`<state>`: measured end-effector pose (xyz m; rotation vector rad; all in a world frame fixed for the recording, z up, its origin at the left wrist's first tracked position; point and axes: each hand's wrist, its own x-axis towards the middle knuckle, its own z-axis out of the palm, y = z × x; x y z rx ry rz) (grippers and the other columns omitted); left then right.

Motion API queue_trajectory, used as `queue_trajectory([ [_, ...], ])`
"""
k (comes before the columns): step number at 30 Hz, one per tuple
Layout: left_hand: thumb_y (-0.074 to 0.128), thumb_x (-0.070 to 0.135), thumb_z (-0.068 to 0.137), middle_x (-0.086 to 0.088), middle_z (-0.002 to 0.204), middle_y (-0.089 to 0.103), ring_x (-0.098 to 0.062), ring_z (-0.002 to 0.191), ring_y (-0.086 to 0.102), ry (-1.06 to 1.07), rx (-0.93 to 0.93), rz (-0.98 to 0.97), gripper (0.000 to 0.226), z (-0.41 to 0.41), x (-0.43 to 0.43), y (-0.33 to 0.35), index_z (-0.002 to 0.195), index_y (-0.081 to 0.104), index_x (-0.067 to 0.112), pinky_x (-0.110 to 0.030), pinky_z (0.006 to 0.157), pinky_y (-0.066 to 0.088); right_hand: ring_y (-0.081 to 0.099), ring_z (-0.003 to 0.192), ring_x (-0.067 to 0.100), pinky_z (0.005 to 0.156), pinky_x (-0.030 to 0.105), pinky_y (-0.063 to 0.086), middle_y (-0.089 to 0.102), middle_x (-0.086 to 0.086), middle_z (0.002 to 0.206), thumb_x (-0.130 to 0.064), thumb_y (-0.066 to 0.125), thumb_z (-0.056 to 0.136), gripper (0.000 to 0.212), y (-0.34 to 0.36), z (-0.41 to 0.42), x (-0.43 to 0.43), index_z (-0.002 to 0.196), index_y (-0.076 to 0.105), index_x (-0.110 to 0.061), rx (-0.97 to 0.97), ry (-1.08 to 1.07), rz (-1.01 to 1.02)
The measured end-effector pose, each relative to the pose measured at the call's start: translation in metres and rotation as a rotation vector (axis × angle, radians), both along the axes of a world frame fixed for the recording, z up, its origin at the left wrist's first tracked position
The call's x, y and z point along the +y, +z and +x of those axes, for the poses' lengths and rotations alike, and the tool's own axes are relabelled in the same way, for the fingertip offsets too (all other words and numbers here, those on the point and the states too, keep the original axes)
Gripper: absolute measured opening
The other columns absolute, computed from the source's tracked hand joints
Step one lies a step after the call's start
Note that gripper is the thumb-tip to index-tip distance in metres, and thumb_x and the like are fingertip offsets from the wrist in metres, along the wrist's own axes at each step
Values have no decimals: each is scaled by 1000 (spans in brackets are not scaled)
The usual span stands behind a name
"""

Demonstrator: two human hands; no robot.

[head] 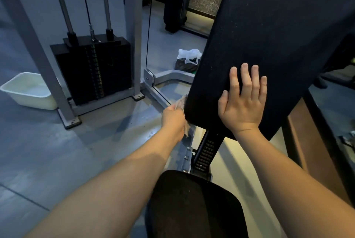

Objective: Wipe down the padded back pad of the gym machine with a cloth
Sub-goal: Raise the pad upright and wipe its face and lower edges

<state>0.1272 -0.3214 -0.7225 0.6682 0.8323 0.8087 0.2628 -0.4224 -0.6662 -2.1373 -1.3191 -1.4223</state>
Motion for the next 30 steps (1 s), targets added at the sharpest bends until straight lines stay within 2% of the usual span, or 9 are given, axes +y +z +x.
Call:
queue_trajectory([
  [4, 41, 2, 104, -10, 73, 56, -16, 54, 55, -78, -105, -100, 23, -6, -32, -9, 99, 63, 6, -23, 50, 44, 24, 153, 38, 128, 52, 11, 34, 17, 163, -36, 38, 103, 61, -1, 2, -1, 158, 35, -10, 17, 14, -3],
  [8, 34, -11, 97, -12, 60, 55, -19, 44, 56, -24, -172, -238, 36, 0, -65, -16, 71, 53, 4, -23, 48, 47, 23, 154, 37, 128, 52, 12, 31, 16, 164, -37, 37, 105, 61, 3, 0, -3, 160, 32, -12, 55, 13, -23],
  [10, 38, -4, 101, -13, 70, 56, -20, 55, 56, 56, -169, -223, 29, 0, -59, -14, 82, 59, 1, -28, 58, 49, 22, 155, 36, 128, 51, 12, 29, 15, 166, -35, 39, 105, 60, 3, -2, -8, 160, 31, -13, 85, 45, -35],
  [14, 37, 18, 109, -9, 67, 53, -17, 51, 47, 142, -82, -91, 31, -4, -44, -5, 117, 66, 8, -27, 47, 37, 19, 156, 33, 128, 50, 12, 25, 13, 167, -29, 45, 104, 61, -33, -10, -53, 161, 29, -16, 160, 58, -103],
  [20, 40, 13, 108, -15, 112, 62, -18, 97, 63, -58, -93, -213, 17, 21, -107, -3, 111, 56, 8, -26, 84, 52, 9, 158, 30, 129, 49, 5, 17, 9, 170, -31, 43, 106, 63, -85, -15, -83, 164, 20, -23, 308, -33, -111],
  [23, 43, 10, 107, -13, 96, 58, -22, 90, 60, -47, -130, -281, 17, 20, -102, 5, 96, 56, 7, -37, 90, 53, 9, 158, 29, 129, 48, 2, 17, 8, 170, -31, 43, 107, 62, -89, -11, -84, 163, 19, -23, 311, -6, -118],
  [27, 38, 13, 108, -7, 59, 45, -21, 50, 45, 130, -18, 165, 37, -23, -52, 23, 72, 48, 14, -39, 55, 40, 13, 158, 30, 129, 48, 5, 21, 8, 169, -29, 46, 106, 59, -90, -10, -87, 162, 27, -23, 332, 21, -77],
  [29, 44, 27, 106, -12, 75, 63, -28, 68, 63, 150, 83, 475, 31, -35, -27, 48, 82, 65, 27, -45, 64, 49, 15, 158, 30, 129, 49, 6, 23, 8, 168, -25, 51, 103, 61, -92, -18, -85, 160, 32, -22, 359, 26, -14],
  [30, 46, 29, 104, -14, 103, 71, -34, 98, 68, 139, 140, 640, 26, -33, -14, 59, 102, 71, 37, -52, 85, 55, 13, 158, 30, 129, 49, 5, 23, 8, 168, -22, 54, 101, 62, -92, -21, -83, 160, 33, -22, 391, 31, 12],
])
